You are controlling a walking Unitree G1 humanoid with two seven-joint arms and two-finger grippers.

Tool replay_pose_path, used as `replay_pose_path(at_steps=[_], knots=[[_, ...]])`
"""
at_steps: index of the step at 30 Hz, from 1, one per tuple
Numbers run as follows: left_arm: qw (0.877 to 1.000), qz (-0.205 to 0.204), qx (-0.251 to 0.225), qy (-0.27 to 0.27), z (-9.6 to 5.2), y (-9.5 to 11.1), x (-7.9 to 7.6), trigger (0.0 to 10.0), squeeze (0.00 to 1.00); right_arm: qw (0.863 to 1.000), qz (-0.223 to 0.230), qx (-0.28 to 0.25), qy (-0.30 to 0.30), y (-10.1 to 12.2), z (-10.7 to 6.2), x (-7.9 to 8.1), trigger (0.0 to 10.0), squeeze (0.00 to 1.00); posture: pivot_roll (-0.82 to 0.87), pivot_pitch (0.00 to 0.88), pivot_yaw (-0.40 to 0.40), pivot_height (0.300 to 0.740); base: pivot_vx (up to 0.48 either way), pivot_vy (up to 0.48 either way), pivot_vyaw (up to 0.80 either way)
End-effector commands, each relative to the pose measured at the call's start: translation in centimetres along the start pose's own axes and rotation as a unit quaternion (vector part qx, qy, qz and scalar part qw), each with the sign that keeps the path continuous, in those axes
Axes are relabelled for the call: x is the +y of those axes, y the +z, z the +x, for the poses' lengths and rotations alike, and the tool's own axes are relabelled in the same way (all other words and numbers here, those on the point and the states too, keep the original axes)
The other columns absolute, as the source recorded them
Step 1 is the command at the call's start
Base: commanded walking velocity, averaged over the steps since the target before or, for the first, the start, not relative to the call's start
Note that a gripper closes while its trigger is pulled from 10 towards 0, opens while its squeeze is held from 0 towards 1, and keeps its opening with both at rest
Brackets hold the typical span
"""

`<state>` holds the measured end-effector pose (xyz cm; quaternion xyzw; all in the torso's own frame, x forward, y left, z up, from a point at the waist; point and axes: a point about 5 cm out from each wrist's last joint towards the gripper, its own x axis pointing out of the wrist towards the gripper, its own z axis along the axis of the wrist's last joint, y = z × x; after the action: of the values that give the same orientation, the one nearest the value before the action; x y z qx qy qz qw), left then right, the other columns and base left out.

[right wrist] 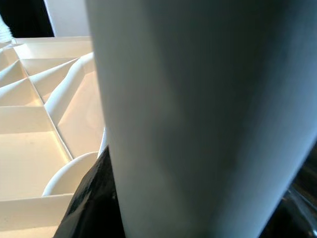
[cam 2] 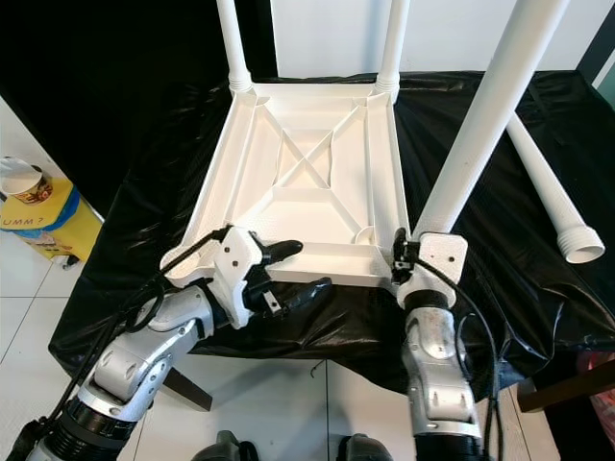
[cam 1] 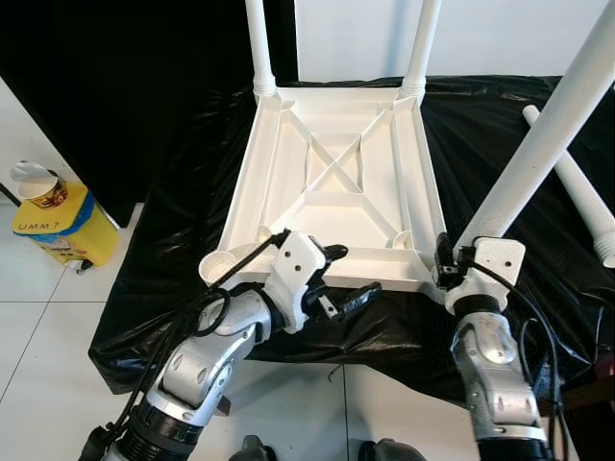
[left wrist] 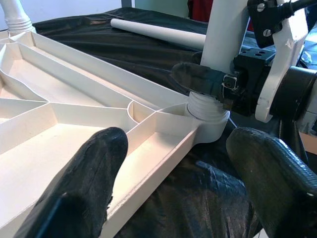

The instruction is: Building children table

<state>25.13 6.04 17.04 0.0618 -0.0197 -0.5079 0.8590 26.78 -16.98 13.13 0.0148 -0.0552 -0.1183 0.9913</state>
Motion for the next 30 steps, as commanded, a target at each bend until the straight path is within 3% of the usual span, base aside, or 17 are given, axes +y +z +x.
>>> replay_pose_path(at_steps=[1, 7, 8, 11, 12, 17, 18, 19, 20, 21, 22, 29, 30], knots=[[1.000, 0.003, 0.011, 0.016, 0.1, -0.2, 0.3, 10.0, 0.00, 0.998, -0.004, 0.067, -0.017, -2.5, -0.7, -0.2, 10.0, 0.00, 0.02, 0.083, 0.030, 0.740, 0.000, 0.000, 0.00], [1.000, 0.005, 0.011, 0.015, 0.1, -0.1, 0.4, 10.0, 0.00, 0.999, 0.006, 0.052, 0.001, -2.0, -0.7, 0.3, 10.0, 0.00, 0.02, 0.076, 0.030, 0.740, 0.000, 0.000, 0.00], [1.000, 0.007, 0.011, 0.014, 0.1, -0.1, 0.5, 10.0, 0.00, 0.999, 0.006, 0.042, 0.010, -1.7, -0.7, 0.4, 10.0, 0.66, 0.02, 0.072, 0.028, 0.740, 0.000, 0.000, 0.00], [1.000, 0.008, 0.011, 0.014, 0.1, -0.1, 0.5, 10.0, 0.00, 0.999, 0.006, 0.036, 0.015, -1.5, -0.6, 0.4, 10.0, 0.66, 0.02, 0.072, 0.027, 0.740, 0.000, 0.000, 0.00], [1.000, 0.009, 0.011, 0.014, 0.0, -0.1, 0.5, 10.0, 0.00, 0.999, 0.006, 0.028, 0.023, -1.2, -0.6, 0.3, 10.0, 1.00, 0.02, 0.070, 0.027, 0.740, 0.000, 0.000, 0.00], [1.000, 0.010, 0.011, 0.014, 0.1, -0.1, 0.5, 10.0, 0.00, 0.999, 0.005, 0.013, 0.047, -0.8, -0.4, -0.2, 10.0, 1.00, 0.02, 0.069, 0.031, 0.740, 0.000, 0.000, 0.00], [1.000, 0.010, 0.010, 0.014, 0.1, -0.1, 0.5, 10.0, 0.00, 0.997, 0.005, 0.006, 0.074, -0.5, -0.3, -0.6, 10.0, 1.00, 0.02, 0.068, 0.035, 0.740, 0.000, 0.000, 0.00], [1.000, 0.010, 0.010, 0.013, 0.1, 0.0, 0.5, 10.0, 0.00, 0.996, 0.004, 0.001, 0.092, -0.4, -0.2, -0.9, 10.0, 0.83, 0.02, 0.068, 0.035, 0.740, 0.000, 0.000, 0.00], [1.000, 0.011, 0.010, 0.012, 0.1, 0.0, 0.5, 10.0, 0.00, 0.993, -0.001, -0.005, 0.121, -0.1, 0.0, -1.3, 10.0, 0.29, 0.01, 0.068, 0.038, 0.740, 0.000, 0.000, 0.00], [1.000, 0.011, 0.010, 0.012, 0.1, 0.0, 0.5, 10.0, 0.00, 0.993, -0.001, -0.005, 0.121, -0.1, 0.0, -1.3, 10.0, 0.29, 0.01, 0.068, 0.038, 0.740, 0.000, 0.000, 0.00], [1.000, 0.012, 0.010, 0.011, 0.1, 0.0, 0.5, 10.0, 0.00, 0.989, -0.003, -0.010, 0.144, 0.1, 0.2, -1.7, 10.0, 0.00, 0.01, 0.069, 0.041, 0.740, 0.000, 0.000, 0.00], [1.000, 0.016, 0.011, 0.008, 0.2, 0.1, 0.7, 10.0, 0.00, 0.974, -0.042, -0.022, 0.220, 0.7, 0.9, -2.5, 10.0, 0.00, 0.01, 0.069, 0.051, 0.740, 0.000, 0.000, 0.00], [1.000, 0.018, 0.010, 0.007, 0.2, 0.2, 0.8, 10.0, 0.00, 0.959, -0.074, -0.023, 0.273, 0.9, 1.5, -2.7, 10.0, 0.00, 0.00, 0.071, 0.055, 0.740, 0.000, 0.000, 0.00]])
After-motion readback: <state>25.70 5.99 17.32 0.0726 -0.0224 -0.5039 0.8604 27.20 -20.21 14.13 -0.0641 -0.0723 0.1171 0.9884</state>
